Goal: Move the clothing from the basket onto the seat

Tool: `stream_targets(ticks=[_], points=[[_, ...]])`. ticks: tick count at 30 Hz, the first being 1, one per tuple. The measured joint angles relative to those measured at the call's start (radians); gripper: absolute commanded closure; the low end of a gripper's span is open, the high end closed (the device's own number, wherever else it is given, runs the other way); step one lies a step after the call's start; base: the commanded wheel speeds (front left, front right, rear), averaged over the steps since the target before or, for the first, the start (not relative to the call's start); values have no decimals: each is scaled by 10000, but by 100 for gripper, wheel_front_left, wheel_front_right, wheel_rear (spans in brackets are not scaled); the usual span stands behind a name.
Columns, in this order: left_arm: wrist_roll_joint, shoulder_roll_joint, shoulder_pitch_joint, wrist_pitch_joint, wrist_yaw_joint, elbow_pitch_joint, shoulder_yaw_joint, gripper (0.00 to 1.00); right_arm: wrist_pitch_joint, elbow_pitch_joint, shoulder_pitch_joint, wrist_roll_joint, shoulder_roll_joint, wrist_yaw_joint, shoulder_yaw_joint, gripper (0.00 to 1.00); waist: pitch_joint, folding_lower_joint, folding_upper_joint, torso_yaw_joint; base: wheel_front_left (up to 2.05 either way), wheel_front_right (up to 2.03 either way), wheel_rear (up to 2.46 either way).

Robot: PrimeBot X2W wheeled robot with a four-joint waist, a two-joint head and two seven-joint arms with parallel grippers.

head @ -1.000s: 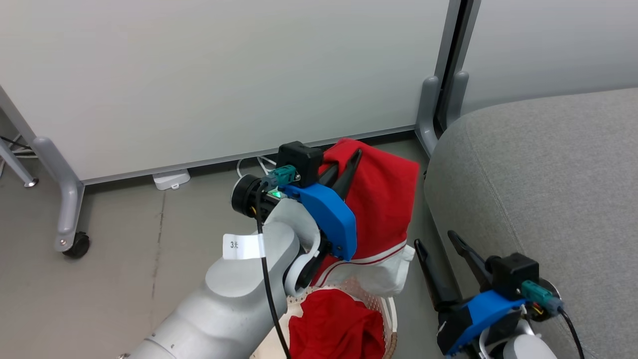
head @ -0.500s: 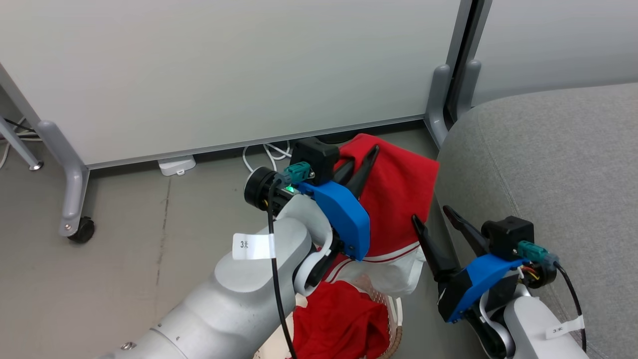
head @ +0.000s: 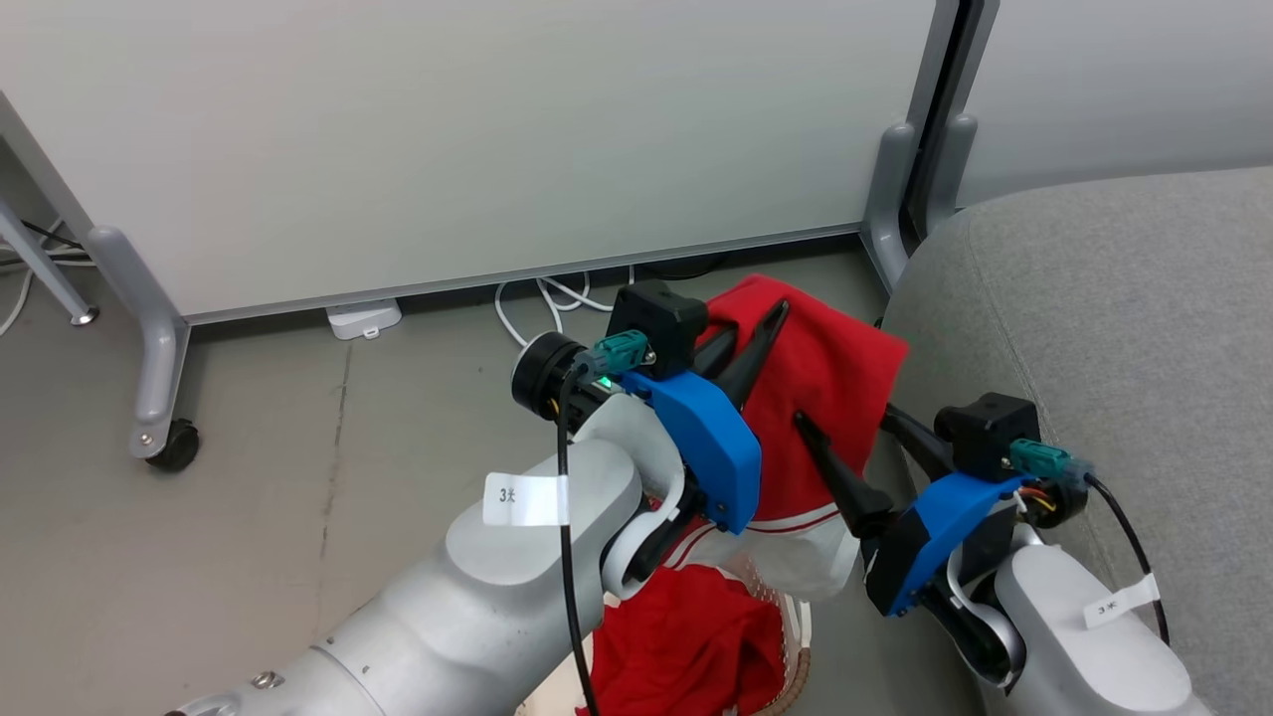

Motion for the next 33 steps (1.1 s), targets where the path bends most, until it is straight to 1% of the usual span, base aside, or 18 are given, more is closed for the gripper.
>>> stream_targets(ticks=[4, 10, 11, 12, 13, 21, 33], points=[[-119, 4, -81, -36, -4, 2, -155, 100, -138, 54, -366, 522, -226, 0, 681, 0, -7, 0, 0, 28, 0, 0, 0], [-295, 4, -105, -134, -6, 128, -347, 100, -443, 138, -662, 1126, -328, 0, 1532, 0, -61, 0, 0, -14, 0, 0, 0], [-326, 4, -109, -136, -6, 161, -366, 100, -493, 142, -700, 1206, -341, 0, 1657, 33, -75, 0, 0, -30, 0, 0, 0], [-370, 4, -109, -146, -6, 205, -384, 100, -579, 153, -730, 1221, -360, 0, 1783, 87, -93, 0, 0, -49, 0, 0, 0], [-387, 4, -109, -151, -6, 242, -401, 100, -650, 178, -762, 1279, -374, 0, 1877, 100, -112, 0, 0, -67, 0, 0, 0], [-633, 2, -109, -240, -4, 424, -602, 100, -907, 472, -989, 1546, -502, 0, 2353, 100, -295, 0, 0, -168, 0, 0, 0], [-897, 2, -134, -360, -4, 583, -779, 100, -1089, 717, -1114, 1827, -573, 0, 2642, 100, -412, -1, 0, -222, 0, 0, 0]])
